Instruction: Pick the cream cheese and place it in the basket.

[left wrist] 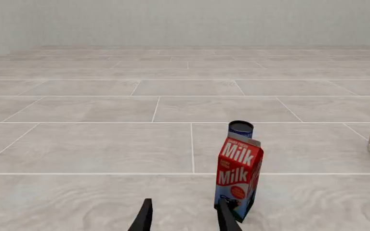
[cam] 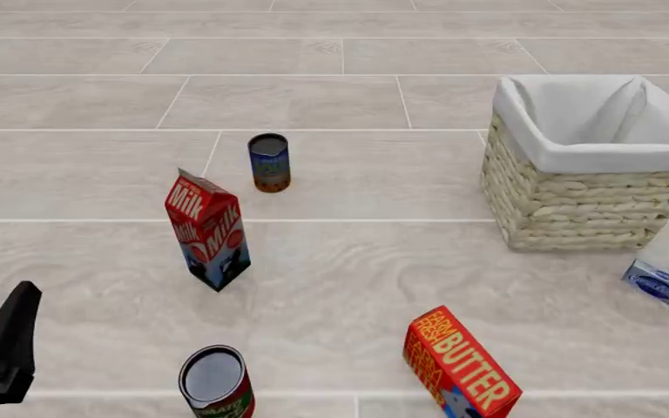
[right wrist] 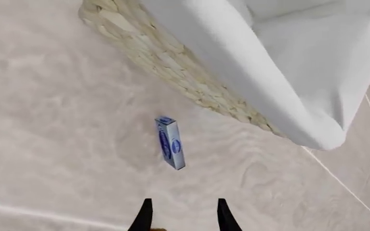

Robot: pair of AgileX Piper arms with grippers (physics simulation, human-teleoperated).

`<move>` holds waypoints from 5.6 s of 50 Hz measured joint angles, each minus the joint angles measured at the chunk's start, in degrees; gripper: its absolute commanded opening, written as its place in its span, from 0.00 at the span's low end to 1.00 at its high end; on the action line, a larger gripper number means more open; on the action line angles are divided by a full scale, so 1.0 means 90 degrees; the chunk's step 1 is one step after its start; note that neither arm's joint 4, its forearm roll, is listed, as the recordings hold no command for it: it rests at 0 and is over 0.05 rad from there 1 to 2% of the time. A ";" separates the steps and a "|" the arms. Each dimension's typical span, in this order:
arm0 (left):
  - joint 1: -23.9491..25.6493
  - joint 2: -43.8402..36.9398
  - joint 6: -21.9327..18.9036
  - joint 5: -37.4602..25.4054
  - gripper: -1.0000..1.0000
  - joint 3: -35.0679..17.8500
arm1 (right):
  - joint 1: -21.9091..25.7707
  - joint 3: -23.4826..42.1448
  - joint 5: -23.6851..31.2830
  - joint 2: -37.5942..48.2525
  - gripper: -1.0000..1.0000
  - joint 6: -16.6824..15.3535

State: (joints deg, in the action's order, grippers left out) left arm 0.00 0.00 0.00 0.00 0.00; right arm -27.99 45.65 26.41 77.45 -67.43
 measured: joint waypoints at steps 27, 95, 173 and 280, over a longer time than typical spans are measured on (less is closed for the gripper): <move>0.0000 0.0000 0.0000 0.0000 1.00 0.0000 | 0.0258 0.0067 -0.0316 0.0553 1.00 0.0083; 0.0000 0.0000 0.0000 0.0000 1.00 0.0000 | -0.0132 0.0287 -0.1617 0.2545 1.00 -0.0442; 0.0000 0.0000 0.0000 0.0000 1.00 0.0000 | 0.0863 -0.1632 -0.2965 0.1458 0.00 -0.0363; 0.0000 0.0000 0.0000 0.0000 1.00 0.0000 | 0.2878 0.1888 0.0103 -0.1724 0.00 0.6288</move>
State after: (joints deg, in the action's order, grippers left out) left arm 0.00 0.00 0.00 0.00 0.00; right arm -2.09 62.64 27.34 61.93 -10.84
